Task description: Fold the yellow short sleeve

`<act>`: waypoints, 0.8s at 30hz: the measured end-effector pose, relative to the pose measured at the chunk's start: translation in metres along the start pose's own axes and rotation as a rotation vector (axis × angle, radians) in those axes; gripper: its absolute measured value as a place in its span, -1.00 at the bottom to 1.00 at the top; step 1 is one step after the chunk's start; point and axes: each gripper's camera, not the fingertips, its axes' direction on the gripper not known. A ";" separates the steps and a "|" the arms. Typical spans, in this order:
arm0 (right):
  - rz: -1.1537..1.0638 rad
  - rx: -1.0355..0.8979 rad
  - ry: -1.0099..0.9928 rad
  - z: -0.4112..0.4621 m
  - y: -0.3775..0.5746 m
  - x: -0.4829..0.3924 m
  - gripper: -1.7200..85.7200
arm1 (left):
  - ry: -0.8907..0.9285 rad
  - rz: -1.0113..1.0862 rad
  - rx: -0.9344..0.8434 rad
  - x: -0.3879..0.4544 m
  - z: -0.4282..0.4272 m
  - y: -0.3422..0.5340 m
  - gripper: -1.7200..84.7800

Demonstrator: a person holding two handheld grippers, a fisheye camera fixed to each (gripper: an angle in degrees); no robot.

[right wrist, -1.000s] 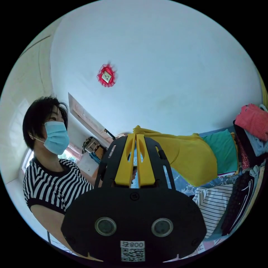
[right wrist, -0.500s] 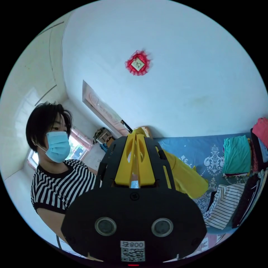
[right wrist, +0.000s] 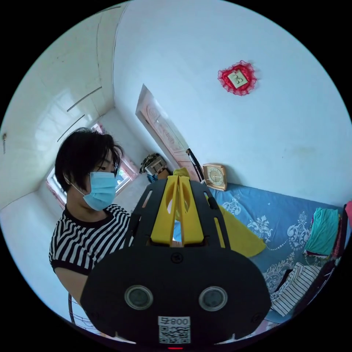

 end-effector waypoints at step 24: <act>-0.019 0.124 -0.078 -0.106 -0.021 -0.078 -0.96 | 0.517 -0.166 0.412 0.055 -0.139 0.103 -0.93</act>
